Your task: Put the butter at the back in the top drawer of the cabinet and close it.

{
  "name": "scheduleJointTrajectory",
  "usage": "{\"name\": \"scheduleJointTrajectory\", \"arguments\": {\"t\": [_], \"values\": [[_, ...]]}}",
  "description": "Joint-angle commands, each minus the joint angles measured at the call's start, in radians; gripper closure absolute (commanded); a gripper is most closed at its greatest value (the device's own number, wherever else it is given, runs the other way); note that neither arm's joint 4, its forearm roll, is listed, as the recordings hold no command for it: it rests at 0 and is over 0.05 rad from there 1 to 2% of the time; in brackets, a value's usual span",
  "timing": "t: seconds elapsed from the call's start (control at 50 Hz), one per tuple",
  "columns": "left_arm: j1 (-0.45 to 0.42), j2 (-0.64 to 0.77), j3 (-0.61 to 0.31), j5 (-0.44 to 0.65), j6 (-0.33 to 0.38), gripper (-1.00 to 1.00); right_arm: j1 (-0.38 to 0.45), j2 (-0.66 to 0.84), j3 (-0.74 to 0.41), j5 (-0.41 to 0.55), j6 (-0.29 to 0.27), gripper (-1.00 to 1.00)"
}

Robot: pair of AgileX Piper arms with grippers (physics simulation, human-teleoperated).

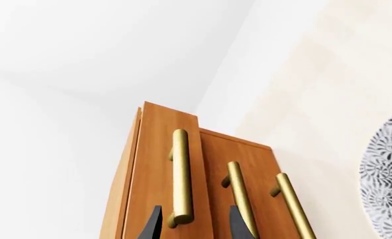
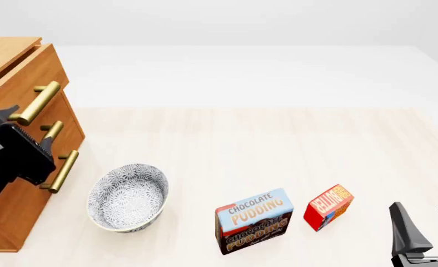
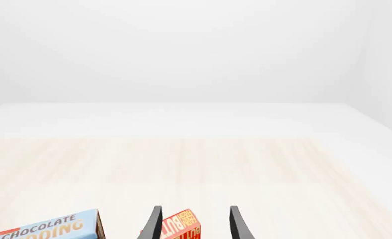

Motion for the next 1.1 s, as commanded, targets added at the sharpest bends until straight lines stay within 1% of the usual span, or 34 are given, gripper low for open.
{"name": "scheduleJointTrajectory", "arguments": {"t": [0.02, 0.32, 0.34, 0.54, 0.78, 1.1], "values": [[0.0, 0.009, -0.005, -0.007, -0.001, -1.0, 0.0, 0.0, 0.0, 0.0, 0.0, -1.0], [0.003, 0.014, -0.007, -0.017, 0.0, -1.0, 0.0, 0.0, 0.0, 0.0, 0.0, -1.0], [0.006, 0.014, -0.006, -0.019, 0.003, 1.0, 0.0, 0.0, 0.0, 0.0, 0.0, -1.0], [-0.002, 0.018, -0.001, -0.03, 0.006, 1.0, 0.0, 0.0, 0.0, 0.0, 0.0, -1.0], [0.004, 0.007, 0.005, -0.022, 0.008, 1.0, 0.0, 0.0, 0.0, 0.0, 0.0, -1.0], [-0.011, -0.005, 0.005, -0.009, 0.008, 1.0, 0.0, 0.0, 0.0, 0.0, 0.0, -1.0]]}}
